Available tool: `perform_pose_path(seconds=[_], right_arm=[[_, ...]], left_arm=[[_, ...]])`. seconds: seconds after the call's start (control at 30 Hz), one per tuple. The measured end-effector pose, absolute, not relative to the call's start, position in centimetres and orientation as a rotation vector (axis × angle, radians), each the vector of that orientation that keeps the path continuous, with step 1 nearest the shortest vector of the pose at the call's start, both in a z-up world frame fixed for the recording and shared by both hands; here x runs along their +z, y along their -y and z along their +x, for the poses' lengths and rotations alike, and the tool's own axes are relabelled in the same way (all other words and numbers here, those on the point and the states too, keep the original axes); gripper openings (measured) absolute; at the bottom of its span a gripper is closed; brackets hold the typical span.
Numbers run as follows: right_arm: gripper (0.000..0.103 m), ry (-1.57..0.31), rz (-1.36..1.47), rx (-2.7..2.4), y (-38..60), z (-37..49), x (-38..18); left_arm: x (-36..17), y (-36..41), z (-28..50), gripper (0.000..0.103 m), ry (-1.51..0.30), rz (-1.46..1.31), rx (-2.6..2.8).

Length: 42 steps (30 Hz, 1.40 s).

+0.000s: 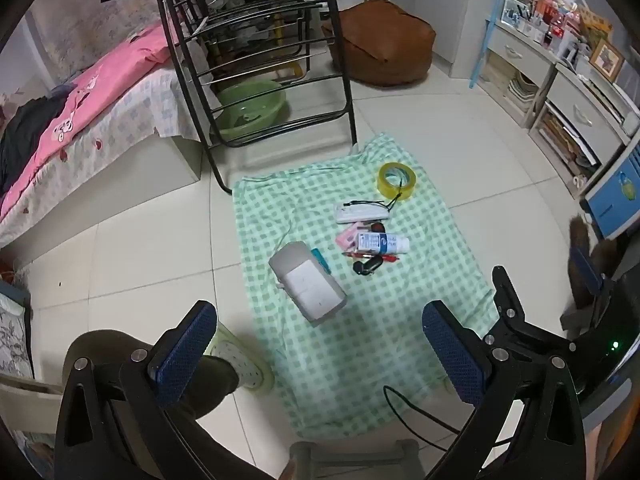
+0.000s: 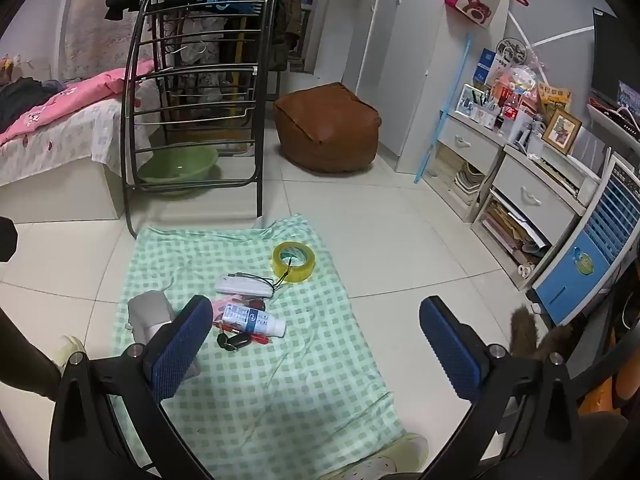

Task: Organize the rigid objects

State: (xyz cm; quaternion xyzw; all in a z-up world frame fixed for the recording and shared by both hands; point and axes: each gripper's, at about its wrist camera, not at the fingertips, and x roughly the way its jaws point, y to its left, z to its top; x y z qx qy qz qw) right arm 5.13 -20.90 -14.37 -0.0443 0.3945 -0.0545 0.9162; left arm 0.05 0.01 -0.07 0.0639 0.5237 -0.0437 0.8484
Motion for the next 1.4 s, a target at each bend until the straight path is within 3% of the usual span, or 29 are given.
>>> perform_pose_path(seconds=[1.4], right_arm=[[0.103,-0.851,-0.063,-0.128,21.1,5.7,-15.0]], left_arm=[[-0.4,-0.1,-0.3,0.103,-1.103,0.141,-0.095]])
